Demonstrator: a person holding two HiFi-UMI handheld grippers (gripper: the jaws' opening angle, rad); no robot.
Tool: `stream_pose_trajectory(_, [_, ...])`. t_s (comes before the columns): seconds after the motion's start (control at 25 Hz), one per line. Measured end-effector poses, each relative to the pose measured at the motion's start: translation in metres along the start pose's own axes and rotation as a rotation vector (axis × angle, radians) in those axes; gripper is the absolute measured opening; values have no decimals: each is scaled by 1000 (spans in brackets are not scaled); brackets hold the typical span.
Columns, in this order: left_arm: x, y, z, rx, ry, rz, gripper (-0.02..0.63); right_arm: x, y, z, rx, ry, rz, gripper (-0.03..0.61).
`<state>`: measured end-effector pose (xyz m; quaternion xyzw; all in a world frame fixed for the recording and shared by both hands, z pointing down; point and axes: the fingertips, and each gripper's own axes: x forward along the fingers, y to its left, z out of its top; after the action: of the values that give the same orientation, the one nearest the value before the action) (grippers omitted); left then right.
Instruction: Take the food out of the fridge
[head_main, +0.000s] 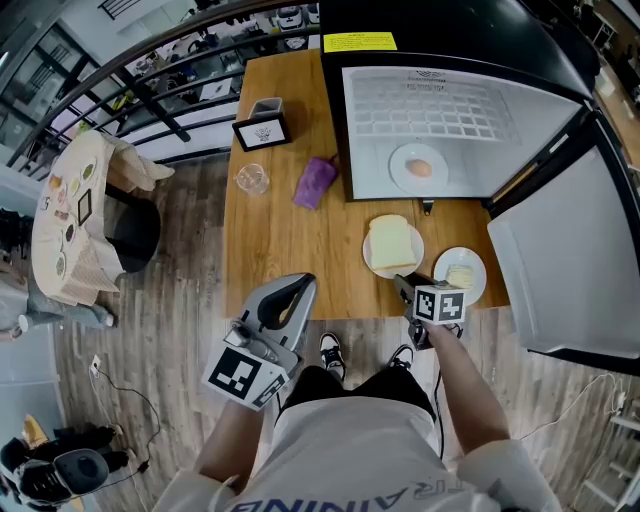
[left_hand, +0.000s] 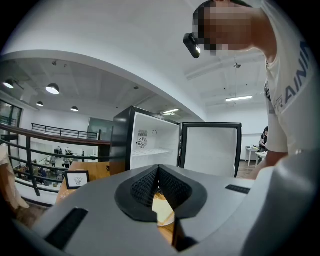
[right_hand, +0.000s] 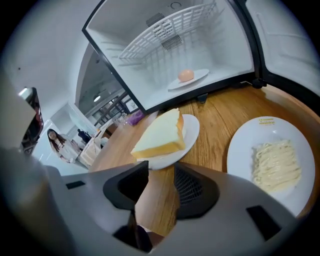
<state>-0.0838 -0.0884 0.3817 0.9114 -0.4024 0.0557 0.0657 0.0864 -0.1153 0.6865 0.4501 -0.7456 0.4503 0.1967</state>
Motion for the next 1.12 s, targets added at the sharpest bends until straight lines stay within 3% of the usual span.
stream_pose_trajectory(0.52, [0, 4, -2, -19, -7, 2, 6, 2, -5, -10, -159, 138, -109, 155])
stream_pose_trajectory(0.84, [-1, 3, 1, -32, -20, 0, 6, 1, -5, -21, -355, 249, -173, 161])
stream_pose_trajectory(1.12, [-2, 4, 1, -44, -24, 1, 6, -3, -7, -15, -432, 270, -205, 162])
